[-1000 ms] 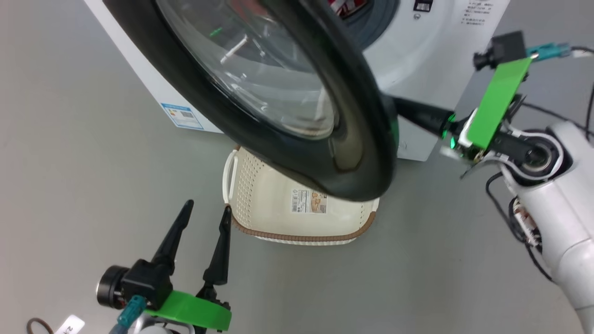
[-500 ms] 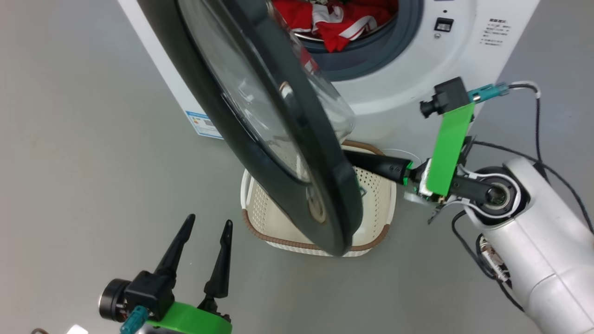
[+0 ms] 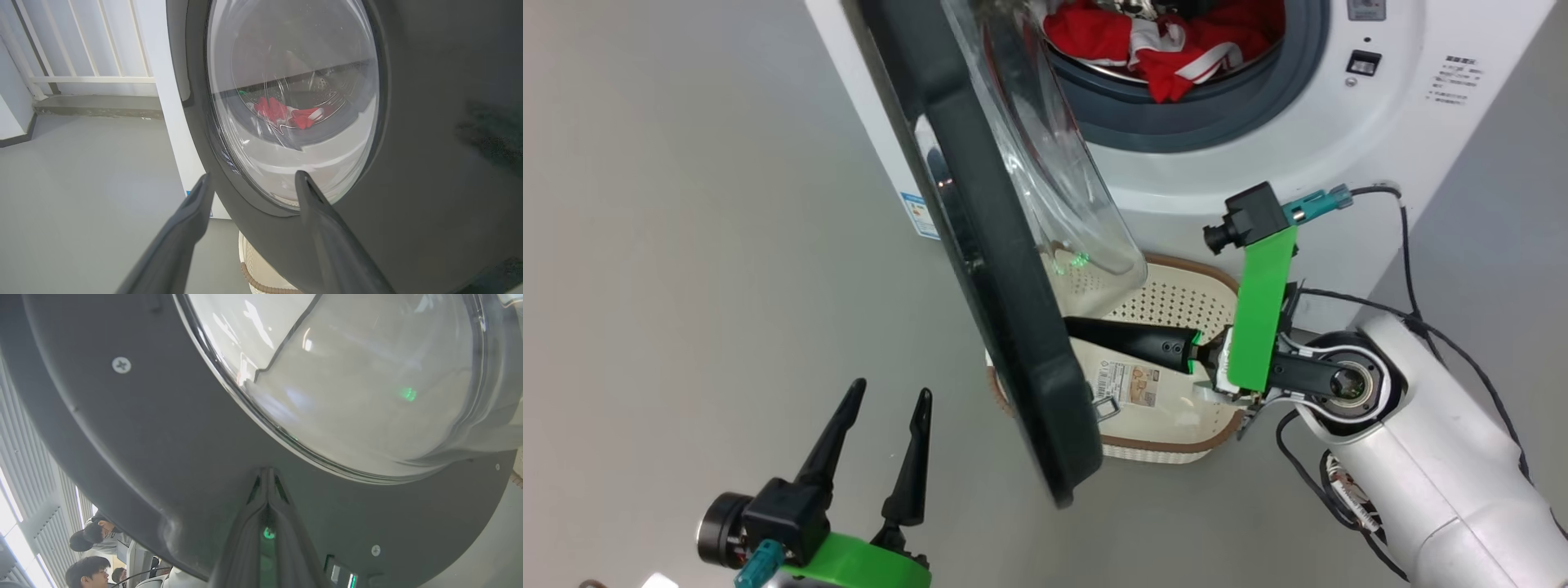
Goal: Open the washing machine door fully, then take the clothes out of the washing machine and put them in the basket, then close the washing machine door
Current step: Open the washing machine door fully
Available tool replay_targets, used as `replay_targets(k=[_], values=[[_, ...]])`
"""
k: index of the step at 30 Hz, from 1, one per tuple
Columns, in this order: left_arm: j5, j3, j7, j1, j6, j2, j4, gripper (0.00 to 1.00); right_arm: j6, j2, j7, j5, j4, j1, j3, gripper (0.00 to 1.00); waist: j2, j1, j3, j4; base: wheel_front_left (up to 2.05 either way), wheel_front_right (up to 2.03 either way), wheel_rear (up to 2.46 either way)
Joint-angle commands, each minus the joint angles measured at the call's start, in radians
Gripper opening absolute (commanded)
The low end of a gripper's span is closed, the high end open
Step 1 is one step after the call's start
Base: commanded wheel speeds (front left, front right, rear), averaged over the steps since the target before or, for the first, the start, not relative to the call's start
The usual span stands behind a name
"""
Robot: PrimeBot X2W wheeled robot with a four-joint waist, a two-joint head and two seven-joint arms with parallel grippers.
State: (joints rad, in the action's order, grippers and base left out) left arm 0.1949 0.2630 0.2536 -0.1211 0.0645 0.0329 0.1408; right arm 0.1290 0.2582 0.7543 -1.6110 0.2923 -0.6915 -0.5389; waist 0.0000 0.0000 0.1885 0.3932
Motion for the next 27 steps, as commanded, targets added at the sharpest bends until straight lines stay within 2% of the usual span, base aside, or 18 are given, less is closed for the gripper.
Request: replay_targets(k=[1,27], values=[[-0.002,-0.031,0.008,0.001,-0.012,0.017,-0.02,1.0,0.002,-0.031,0.011,0.01,-0.034,0.017,-0.019,0.0,0.0,0.0,-0.006,0.015,0.0,0.0,0.0],[0.006,-0.041,0.008,0.003,-0.033,0.017,-0.012,1.0,0.002,-0.082,0.044,0.03,-0.042,0.045,-0.045,0.0,0.0,0.0,-0.016,0.122,0.0,0.0,0.0]])
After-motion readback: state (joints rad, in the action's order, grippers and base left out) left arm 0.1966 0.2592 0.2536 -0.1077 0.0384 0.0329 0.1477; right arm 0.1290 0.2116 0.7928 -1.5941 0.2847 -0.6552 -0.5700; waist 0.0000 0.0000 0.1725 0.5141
